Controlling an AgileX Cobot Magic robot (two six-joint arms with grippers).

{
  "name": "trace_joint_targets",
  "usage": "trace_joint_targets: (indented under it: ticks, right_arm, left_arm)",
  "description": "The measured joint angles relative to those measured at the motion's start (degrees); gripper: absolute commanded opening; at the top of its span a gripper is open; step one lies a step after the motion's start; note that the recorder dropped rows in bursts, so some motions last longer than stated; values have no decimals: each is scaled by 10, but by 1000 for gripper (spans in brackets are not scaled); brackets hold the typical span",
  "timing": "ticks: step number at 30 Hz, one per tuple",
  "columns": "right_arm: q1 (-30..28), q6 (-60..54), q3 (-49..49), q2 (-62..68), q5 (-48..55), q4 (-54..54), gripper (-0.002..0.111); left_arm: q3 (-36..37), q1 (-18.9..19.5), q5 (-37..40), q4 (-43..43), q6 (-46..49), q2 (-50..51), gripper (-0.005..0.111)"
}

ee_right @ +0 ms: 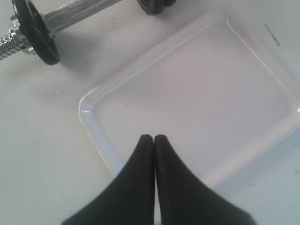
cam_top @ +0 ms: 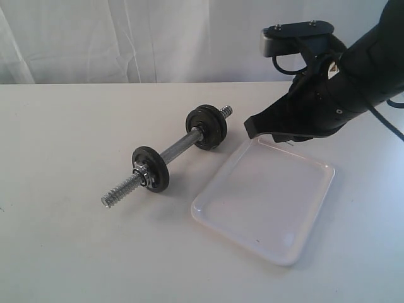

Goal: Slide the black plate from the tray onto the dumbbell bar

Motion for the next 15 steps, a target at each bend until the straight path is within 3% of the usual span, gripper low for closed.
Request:
trace_joint_targets:
  ticks: [9,12,15]
  right_arm:
    - [0,0,0,0,0,0,0]
    - [0,0,0,0,0,0,0]
    - [0,0,0,0,0,0,0]
  left_arm:
    - [0,3,1,0,0,-3,0]
    - [0,36,1,0,0,-6,0]
    - [1,96,1,0,0,-21,0]
